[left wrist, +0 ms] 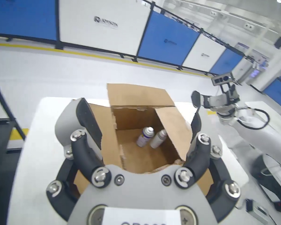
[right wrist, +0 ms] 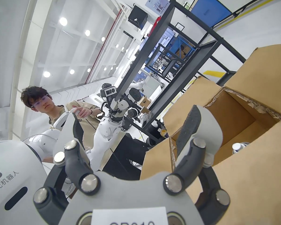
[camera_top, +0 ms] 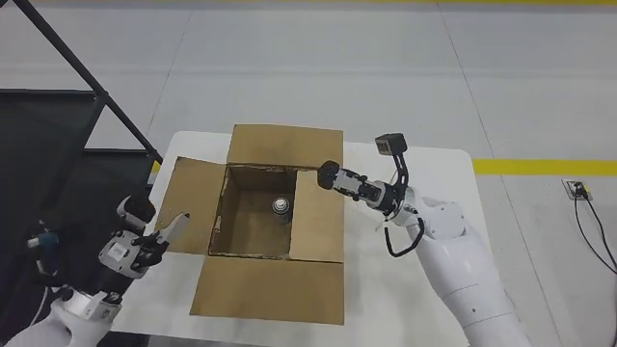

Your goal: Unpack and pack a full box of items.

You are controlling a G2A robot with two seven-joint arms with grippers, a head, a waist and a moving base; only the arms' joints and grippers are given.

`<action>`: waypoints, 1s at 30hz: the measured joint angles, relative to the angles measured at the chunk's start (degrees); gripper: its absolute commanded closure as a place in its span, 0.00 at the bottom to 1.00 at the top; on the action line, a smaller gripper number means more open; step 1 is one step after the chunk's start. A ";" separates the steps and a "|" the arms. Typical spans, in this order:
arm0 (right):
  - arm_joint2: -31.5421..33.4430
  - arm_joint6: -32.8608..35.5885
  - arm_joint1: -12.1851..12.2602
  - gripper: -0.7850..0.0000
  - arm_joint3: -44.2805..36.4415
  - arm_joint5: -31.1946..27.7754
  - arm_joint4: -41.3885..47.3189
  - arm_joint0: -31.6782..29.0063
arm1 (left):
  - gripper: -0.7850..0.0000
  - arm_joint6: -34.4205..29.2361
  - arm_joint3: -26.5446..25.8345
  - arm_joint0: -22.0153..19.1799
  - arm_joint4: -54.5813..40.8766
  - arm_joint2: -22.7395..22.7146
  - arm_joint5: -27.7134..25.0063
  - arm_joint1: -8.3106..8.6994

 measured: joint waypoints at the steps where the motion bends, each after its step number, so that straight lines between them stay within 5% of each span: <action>1: 0.90 -0.23 0.53 0.00 -1.90 -0.22 -0.58 -1.58 | 0.00 -3.05 0.53 -1.89 -1.38 2.19 0.34 0.10; 10: 7.77 0.17 4.18 0.00 -14.50 0.68 -5.91 -13.22 | 0.00 -19.84 7.94 -16.55 -11.63 17.04 7.74 -0.03; 24: 7.67 -0.05 4.22 0.00 -14.94 0.81 -6.24 -13.35 | 0.00 -20.21 8.35 -16.53 -12.07 17.37 8.03 -0.03; 30: 6.99 -0.79 5.45 0.00 -21.72 -0.80 -12.86 -15.88 | 0.00 -26.93 15.53 -23.06 -21.55 21.19 11.80 -0.31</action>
